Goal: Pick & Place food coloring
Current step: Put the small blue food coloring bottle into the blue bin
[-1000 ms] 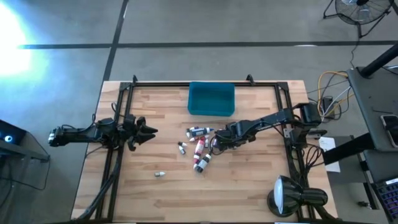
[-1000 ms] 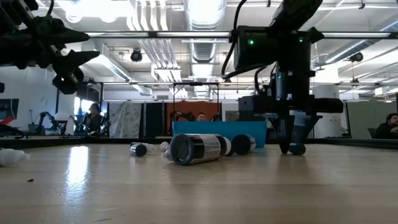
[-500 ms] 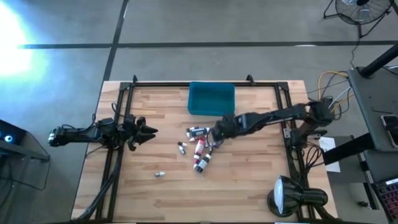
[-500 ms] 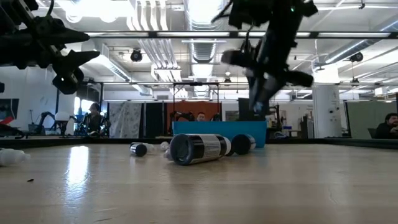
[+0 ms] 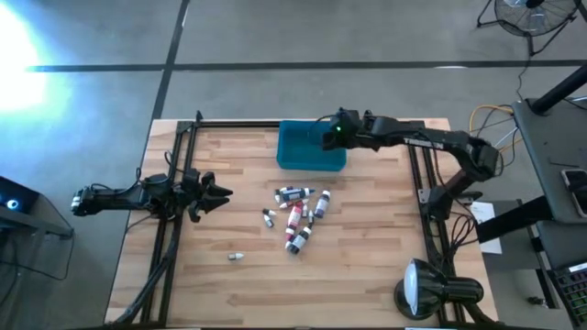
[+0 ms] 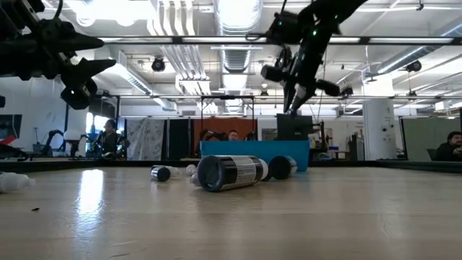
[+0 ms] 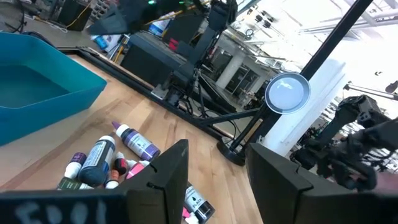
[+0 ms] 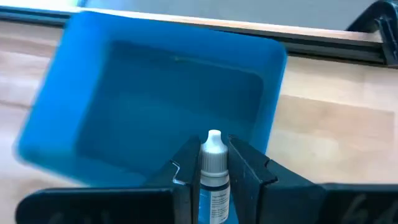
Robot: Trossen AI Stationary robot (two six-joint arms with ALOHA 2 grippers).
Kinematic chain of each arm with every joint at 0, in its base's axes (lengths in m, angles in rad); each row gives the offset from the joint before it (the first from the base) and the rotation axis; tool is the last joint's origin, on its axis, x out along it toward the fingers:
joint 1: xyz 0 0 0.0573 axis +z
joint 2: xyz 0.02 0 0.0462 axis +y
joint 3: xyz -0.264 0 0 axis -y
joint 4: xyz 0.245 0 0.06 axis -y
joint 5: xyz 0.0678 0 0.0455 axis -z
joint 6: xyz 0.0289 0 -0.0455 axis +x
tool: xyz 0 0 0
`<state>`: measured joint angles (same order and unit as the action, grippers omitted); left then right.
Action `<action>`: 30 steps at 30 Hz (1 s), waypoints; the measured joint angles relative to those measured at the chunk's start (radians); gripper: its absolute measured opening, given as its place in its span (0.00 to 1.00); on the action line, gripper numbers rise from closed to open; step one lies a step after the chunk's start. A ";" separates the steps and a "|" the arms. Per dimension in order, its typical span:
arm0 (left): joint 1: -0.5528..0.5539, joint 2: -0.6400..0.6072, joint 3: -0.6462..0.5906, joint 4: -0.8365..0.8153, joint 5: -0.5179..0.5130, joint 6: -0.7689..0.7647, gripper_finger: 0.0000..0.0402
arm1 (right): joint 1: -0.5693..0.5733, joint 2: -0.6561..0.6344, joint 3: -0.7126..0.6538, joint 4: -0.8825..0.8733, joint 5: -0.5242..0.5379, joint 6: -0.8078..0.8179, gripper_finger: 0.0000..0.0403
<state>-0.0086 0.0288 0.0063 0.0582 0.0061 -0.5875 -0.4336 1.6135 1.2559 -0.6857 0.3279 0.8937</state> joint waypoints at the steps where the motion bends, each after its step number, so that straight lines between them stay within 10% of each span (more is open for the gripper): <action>1: 0.000 0.000 0.000 0.000 0.000 0.000 0.34 | -0.008 0.014 -0.001 0.013 -0.020 -0.008 0.12; 30: -0.001 0.000 0.000 0.000 0.000 0.000 0.34 | 0.139 -0.036 -0.067 0.009 0.065 -0.060 0.12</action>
<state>-0.0097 0.0288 0.0063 0.0586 0.0063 -0.5875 -0.2943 1.5772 1.1891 -0.6768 0.3931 0.8341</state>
